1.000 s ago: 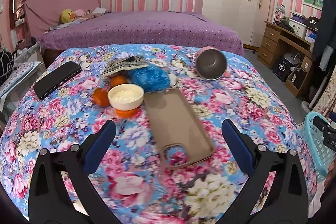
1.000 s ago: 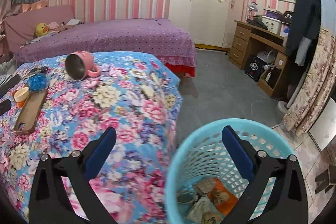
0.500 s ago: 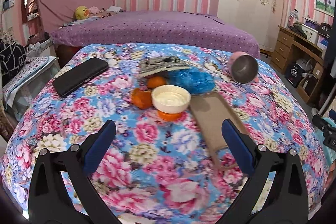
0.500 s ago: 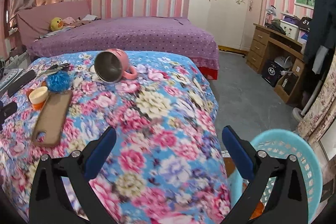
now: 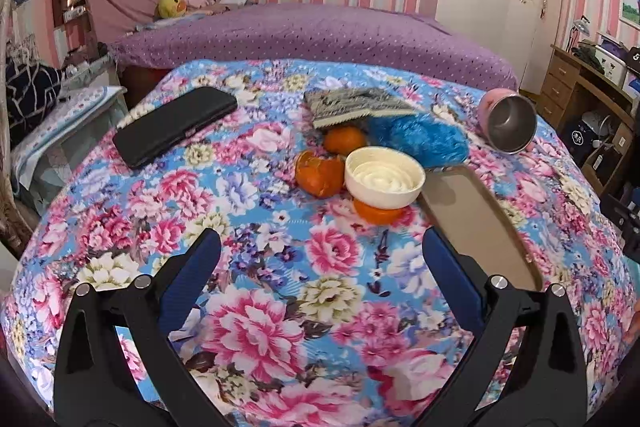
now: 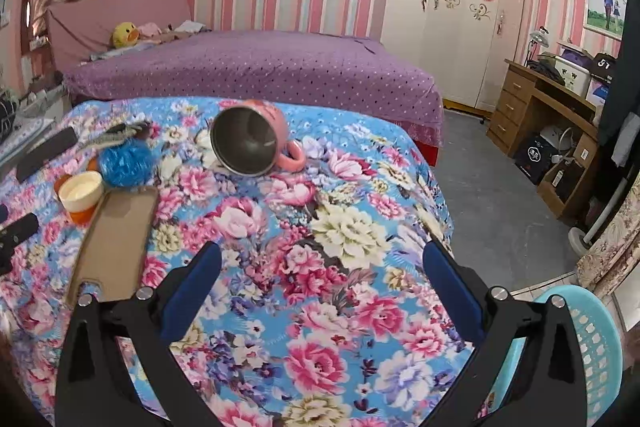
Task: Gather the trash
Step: 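Move both tools back over the bed toward the white bowl, then grasp the white bowl by its rim with the left tool, then grasp the blue plastic bag with the right tool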
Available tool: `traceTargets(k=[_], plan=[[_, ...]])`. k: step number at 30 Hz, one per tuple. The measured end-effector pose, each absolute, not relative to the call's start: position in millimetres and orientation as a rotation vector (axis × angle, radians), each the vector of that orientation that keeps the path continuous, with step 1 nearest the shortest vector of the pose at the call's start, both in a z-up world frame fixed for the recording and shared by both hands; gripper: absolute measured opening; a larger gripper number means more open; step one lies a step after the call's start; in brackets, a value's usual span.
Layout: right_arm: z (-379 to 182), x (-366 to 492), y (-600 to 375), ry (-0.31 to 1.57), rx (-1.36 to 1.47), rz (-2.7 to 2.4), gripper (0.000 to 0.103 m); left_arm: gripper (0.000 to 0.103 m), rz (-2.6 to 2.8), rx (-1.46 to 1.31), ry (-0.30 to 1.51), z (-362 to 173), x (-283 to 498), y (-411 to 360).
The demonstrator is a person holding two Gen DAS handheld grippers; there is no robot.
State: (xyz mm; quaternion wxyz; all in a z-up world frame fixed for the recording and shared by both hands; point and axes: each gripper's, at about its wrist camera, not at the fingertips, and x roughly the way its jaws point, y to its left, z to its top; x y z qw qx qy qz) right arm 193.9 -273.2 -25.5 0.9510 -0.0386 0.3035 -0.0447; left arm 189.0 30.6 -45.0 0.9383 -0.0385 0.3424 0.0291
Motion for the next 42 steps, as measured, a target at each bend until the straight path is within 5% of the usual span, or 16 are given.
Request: traceTargets(k=[9, 14, 19, 23, 42], plan=[[-36.4, 197.8, -278.3, 0.644, -0.072, -0.110, 0.098, 0.097, 0.041, -0.118, 0.711, -47.0, 207.8, 33.5], [-41.4, 203.3, -284.3, 0.664, -0.052, -0.115, 0.098, 0.080, -0.025, -0.138, 0.742, -50.2, 226.8, 15.3], [-44.2, 205.3, -290.3, 0.673, -0.019, -0.106, 0.098, 0.078, -0.031, -0.126, 0.763, -54.3, 245.5, -0.7], [-45.3, 206.8, -295.4, 0.675, 0.006, -0.103, 0.098, 0.060, -0.040, -0.149, 0.794, -59.4, 262.5, -0.1], [-34.9, 206.9, -241.5, 0.633, -0.077, -0.021, 0.098, 0.060, 0.035, -0.166, 0.688, -24.9, 214.2, 70.1]])
